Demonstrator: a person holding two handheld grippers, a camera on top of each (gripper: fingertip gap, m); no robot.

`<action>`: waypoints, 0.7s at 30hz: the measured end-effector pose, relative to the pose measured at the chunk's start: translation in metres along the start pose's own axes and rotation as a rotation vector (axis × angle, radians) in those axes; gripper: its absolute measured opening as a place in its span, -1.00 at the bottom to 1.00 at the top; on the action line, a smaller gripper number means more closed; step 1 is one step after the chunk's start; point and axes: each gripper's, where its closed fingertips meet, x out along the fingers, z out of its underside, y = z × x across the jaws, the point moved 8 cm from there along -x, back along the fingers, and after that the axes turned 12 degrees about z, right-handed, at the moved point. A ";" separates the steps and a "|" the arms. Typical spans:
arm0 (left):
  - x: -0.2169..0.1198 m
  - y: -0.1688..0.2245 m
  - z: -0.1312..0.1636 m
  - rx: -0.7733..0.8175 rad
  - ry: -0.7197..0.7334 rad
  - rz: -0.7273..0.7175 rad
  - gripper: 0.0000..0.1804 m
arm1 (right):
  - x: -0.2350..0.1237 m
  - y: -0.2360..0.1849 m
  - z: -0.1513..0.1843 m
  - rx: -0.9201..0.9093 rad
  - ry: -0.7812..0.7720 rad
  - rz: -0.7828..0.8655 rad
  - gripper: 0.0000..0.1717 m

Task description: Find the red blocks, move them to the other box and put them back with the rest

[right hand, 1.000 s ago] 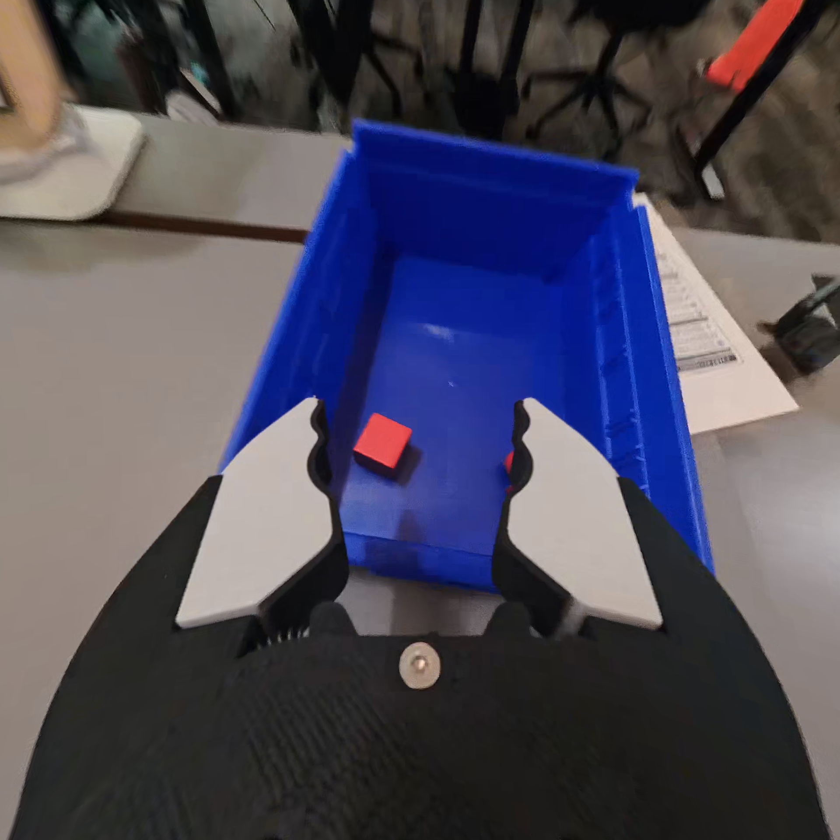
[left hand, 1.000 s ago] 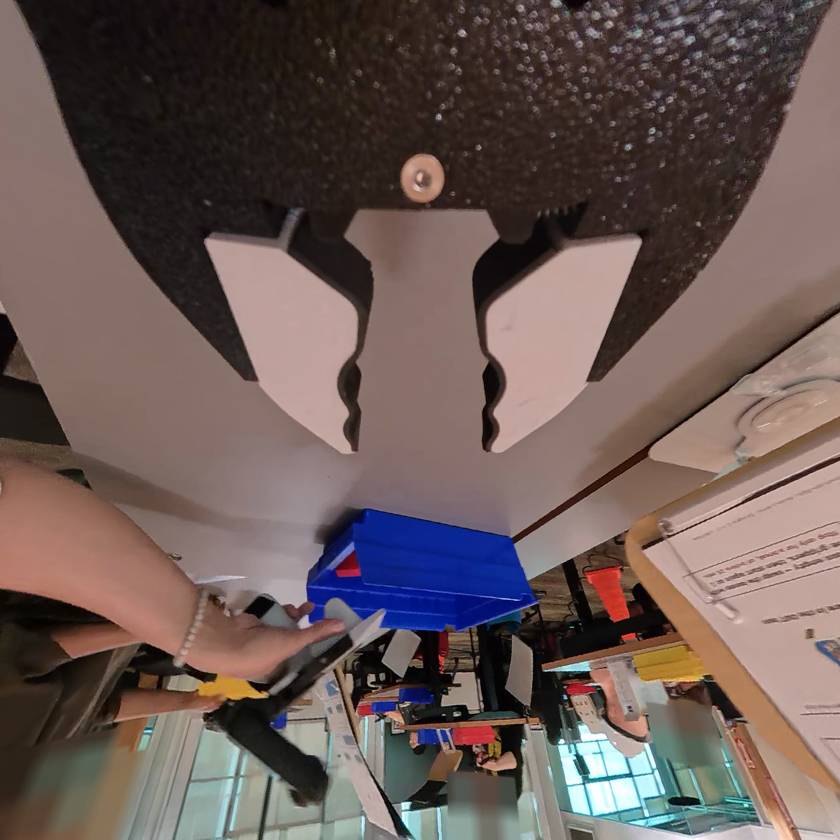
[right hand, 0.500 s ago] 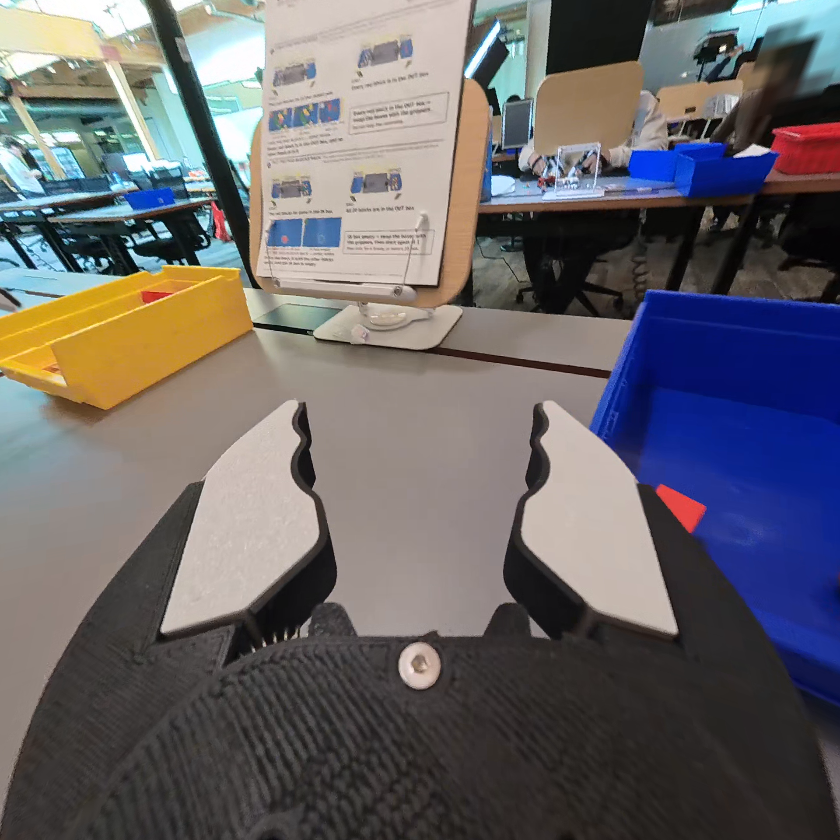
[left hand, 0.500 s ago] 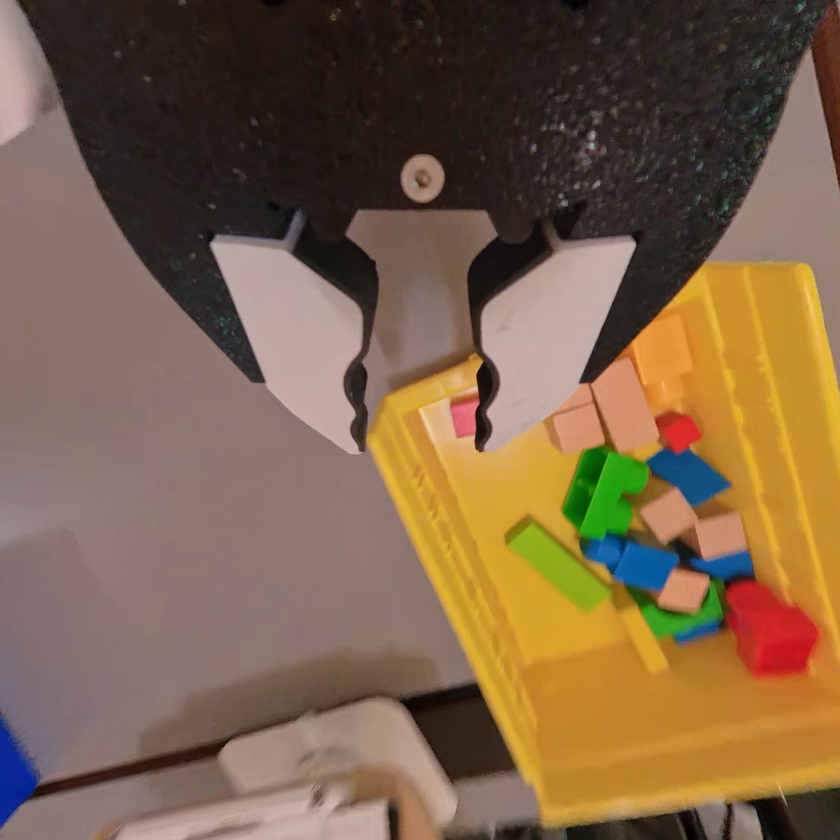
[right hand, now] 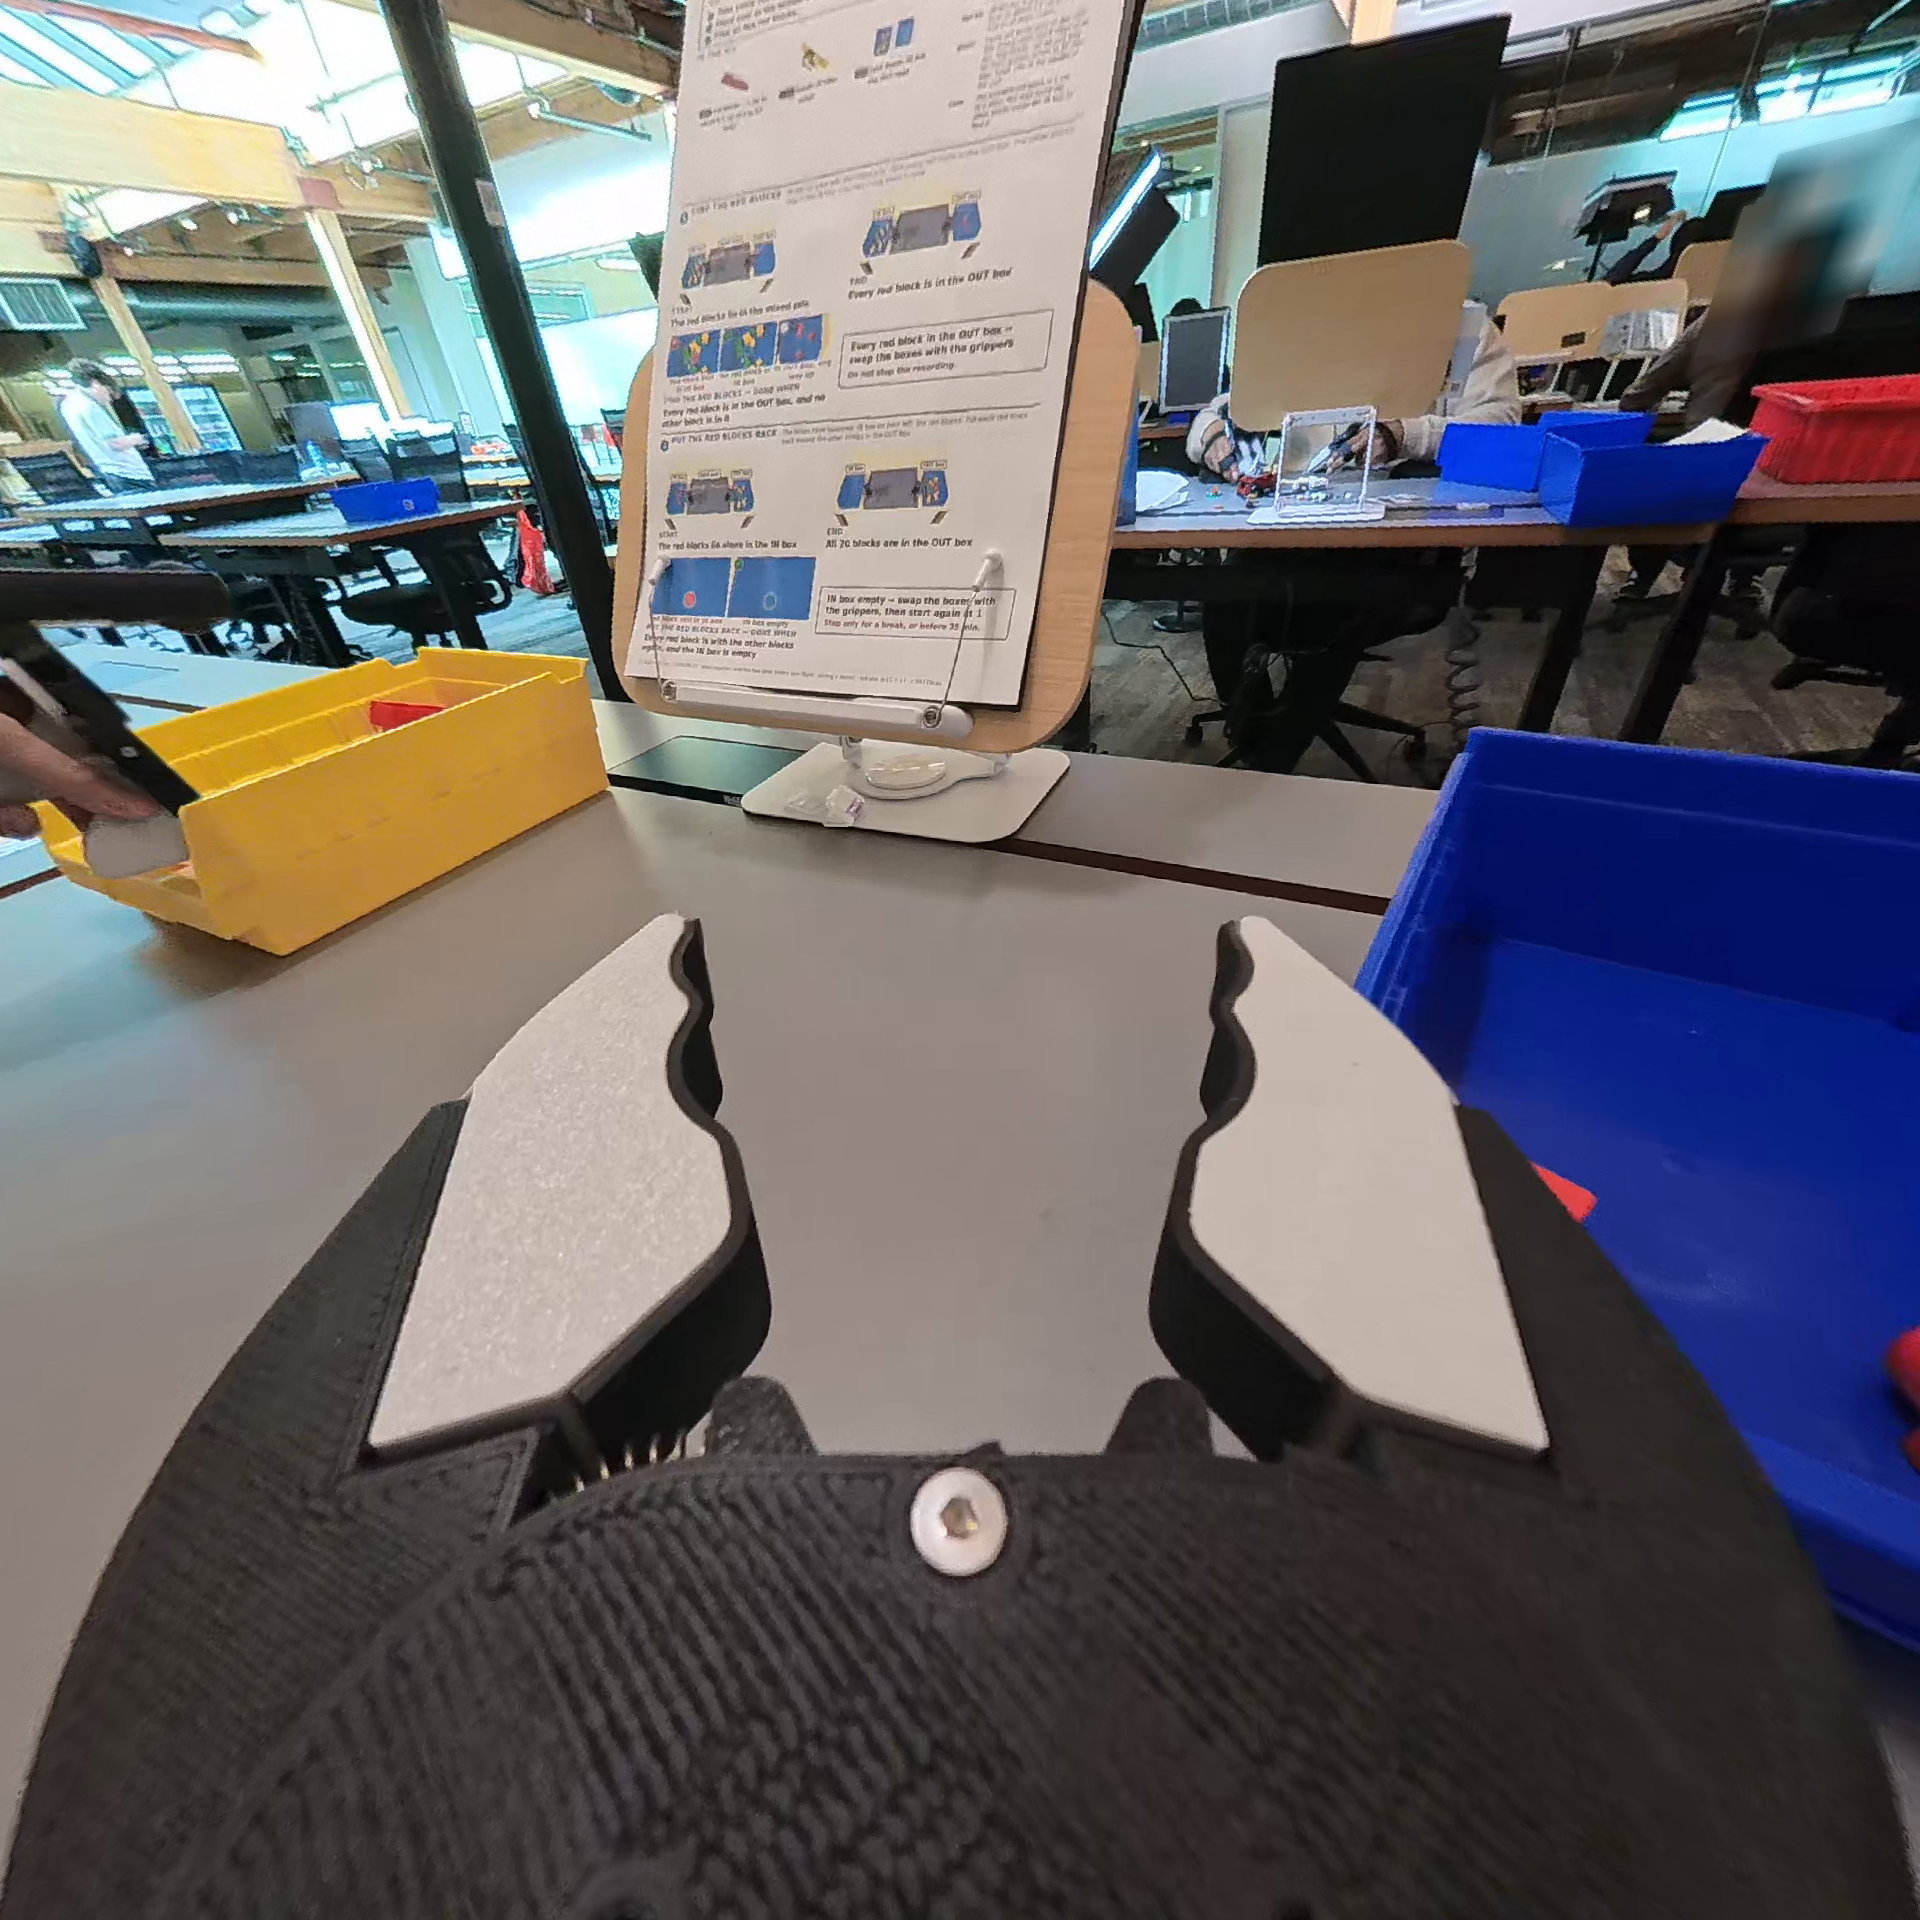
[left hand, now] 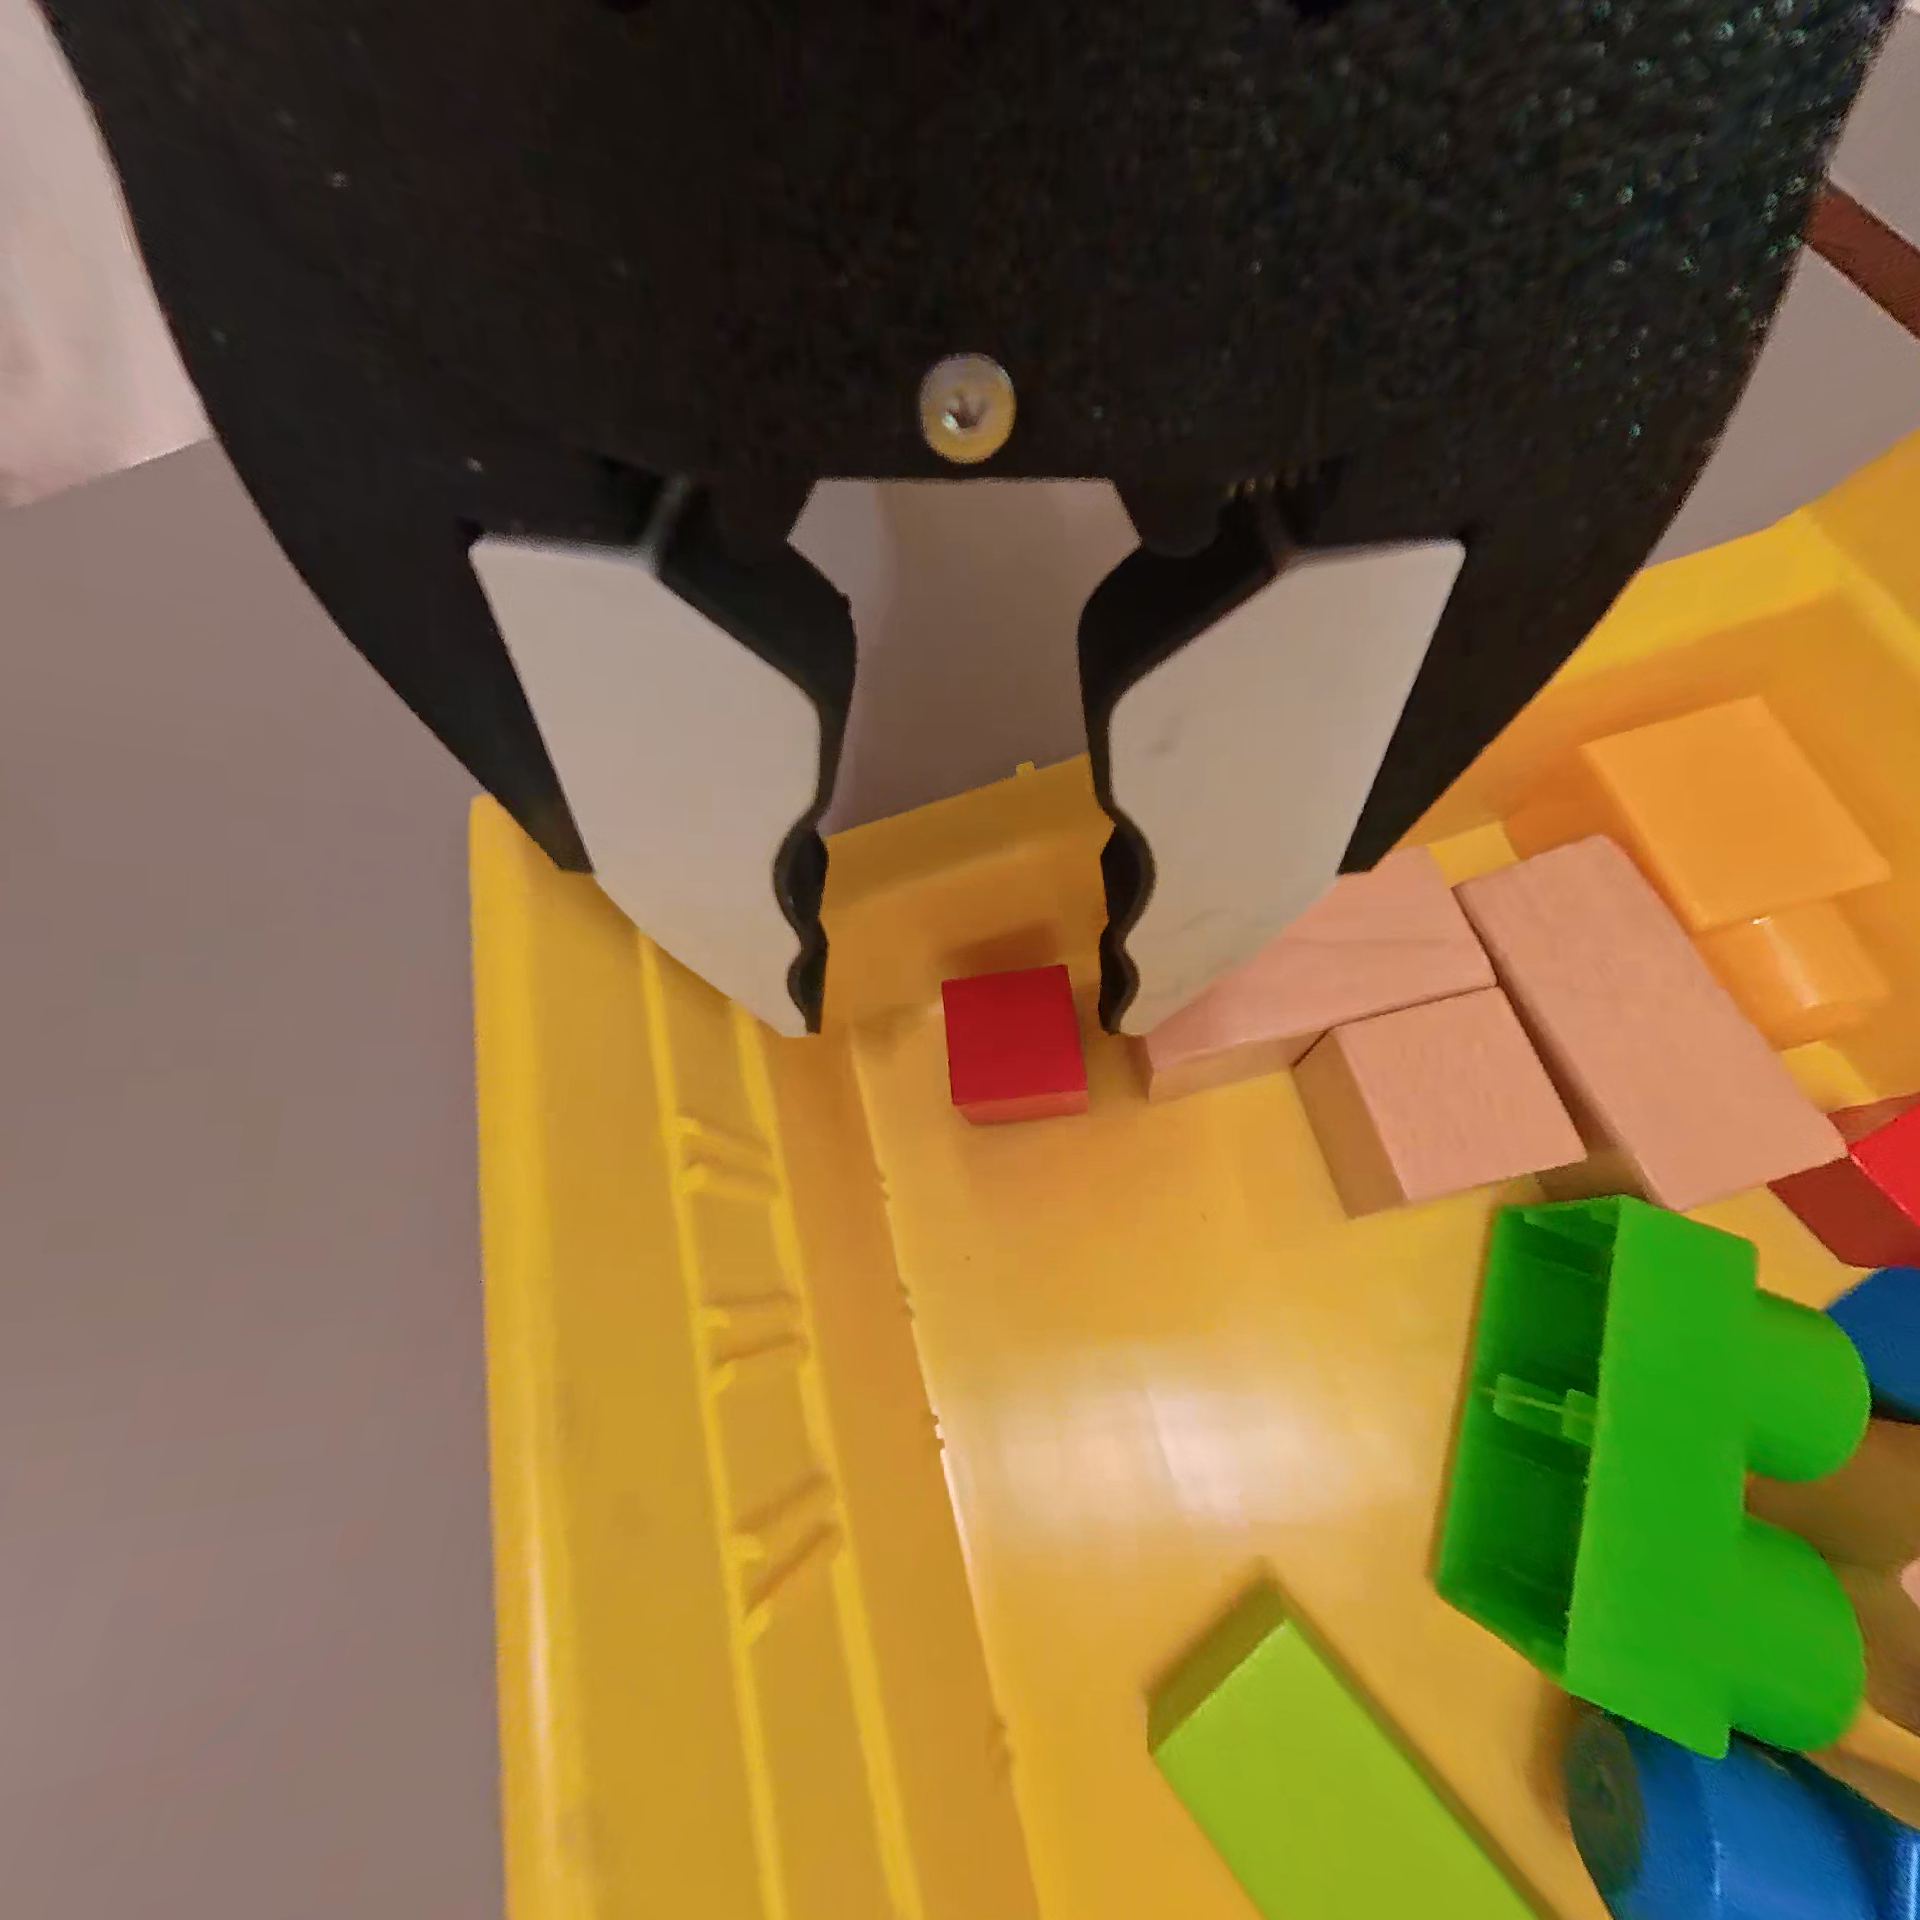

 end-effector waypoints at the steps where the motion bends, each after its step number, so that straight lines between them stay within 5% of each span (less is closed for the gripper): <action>1: 0.000 -0.001 -0.001 -0.012 -0.002 -0.006 -0.45 | -0.001 0.001 -0.001 -0.005 0.006 0.007 0.08; 21: 0.014 0.000 -0.010 -0.063 -0.175 -0.170 -0.72 | -0.015 0.000 -0.013 -0.028 0.058 0.000 0.08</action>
